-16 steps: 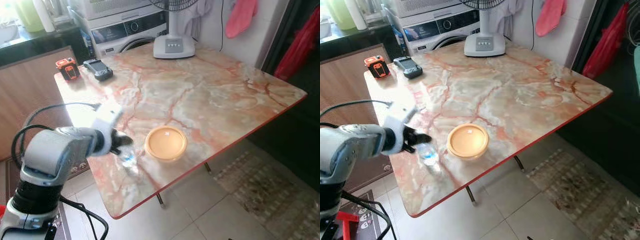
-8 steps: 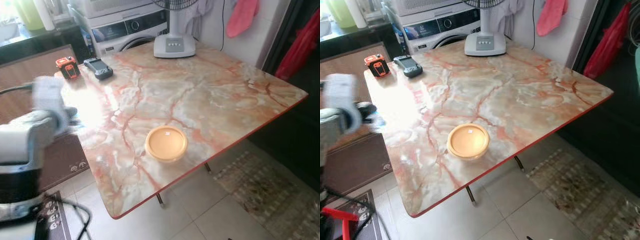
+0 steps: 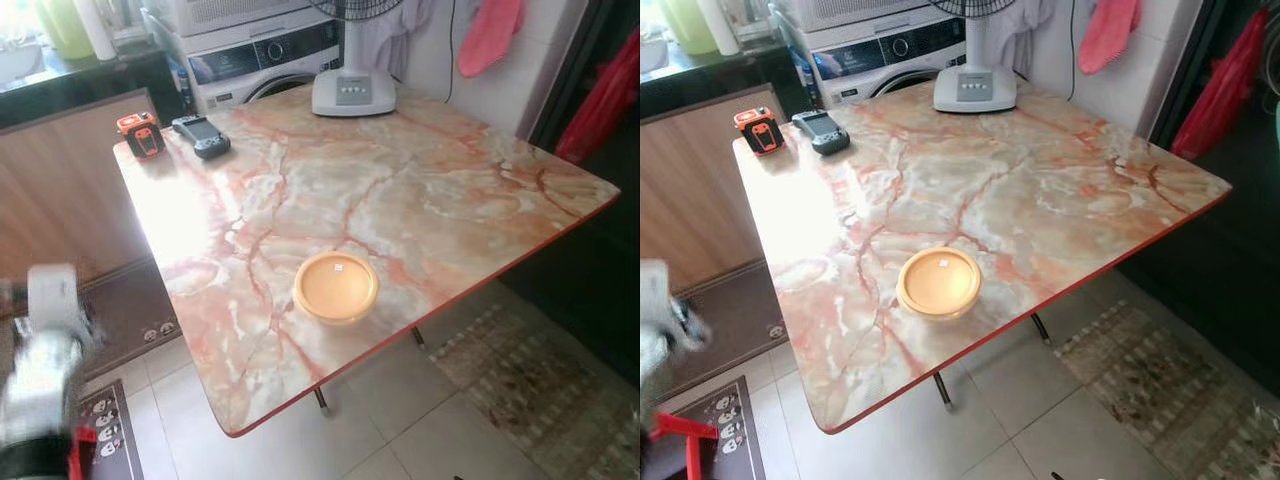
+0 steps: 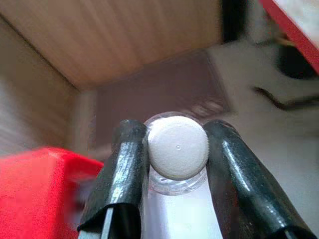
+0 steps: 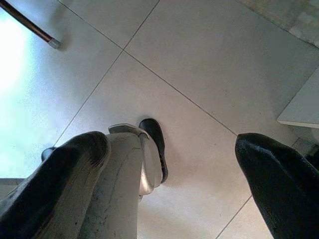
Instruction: Restocking fridge
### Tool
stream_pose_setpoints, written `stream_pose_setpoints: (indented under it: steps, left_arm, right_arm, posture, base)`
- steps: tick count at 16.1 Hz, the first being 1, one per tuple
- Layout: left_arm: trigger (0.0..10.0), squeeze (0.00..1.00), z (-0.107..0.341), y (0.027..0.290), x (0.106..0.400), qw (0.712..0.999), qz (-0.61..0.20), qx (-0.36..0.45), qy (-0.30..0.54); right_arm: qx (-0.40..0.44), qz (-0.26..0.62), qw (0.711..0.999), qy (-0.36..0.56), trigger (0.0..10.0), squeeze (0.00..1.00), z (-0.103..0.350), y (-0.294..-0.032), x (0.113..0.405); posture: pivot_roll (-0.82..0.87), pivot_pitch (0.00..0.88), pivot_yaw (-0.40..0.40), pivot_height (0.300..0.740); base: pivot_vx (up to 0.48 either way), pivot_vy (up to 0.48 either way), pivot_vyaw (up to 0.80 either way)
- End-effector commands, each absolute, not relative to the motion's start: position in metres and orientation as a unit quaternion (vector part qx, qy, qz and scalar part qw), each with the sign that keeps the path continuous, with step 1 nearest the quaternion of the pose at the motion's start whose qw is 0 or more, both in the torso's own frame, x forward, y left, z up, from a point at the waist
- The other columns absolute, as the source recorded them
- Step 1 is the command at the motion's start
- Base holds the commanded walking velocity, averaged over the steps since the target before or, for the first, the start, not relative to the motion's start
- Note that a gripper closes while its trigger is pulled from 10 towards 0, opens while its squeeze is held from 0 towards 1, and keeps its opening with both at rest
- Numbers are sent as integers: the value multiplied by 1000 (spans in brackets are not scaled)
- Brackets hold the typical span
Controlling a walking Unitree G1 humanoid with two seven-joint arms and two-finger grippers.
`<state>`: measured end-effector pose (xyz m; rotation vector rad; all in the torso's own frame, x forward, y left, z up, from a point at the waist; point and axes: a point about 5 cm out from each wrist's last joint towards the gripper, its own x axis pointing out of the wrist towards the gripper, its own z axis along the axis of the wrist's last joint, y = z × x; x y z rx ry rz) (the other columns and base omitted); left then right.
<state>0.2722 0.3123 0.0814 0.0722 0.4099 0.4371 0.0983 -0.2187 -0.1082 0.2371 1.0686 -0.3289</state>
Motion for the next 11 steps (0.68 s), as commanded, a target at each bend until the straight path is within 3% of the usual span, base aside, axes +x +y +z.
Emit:
stream_pose_setpoints:
  steps: [1,5,11]
  left_arm:
    - [10000,0,68,314,265,957,209,9,200]
    - [10000,0,-10,293,227,935,197,-36,292]
    - [10000,0,-63,246,194,902,85,64,418]
  right_arm:
    - [113,-152,832,521,10000,0,-111,-215,91]
    - [105,-147,833,524,10000,0,-111,-218,89]
    - [101,-148,832,525,10000,0,-111,-219,85]
  posture:
    - [20,0,51,740]
    - [19,0,29,740]
    - [-29,0,57,740]
  base:
    - [0,0,0]
    - [0,0,0]
    - [0,0,0]
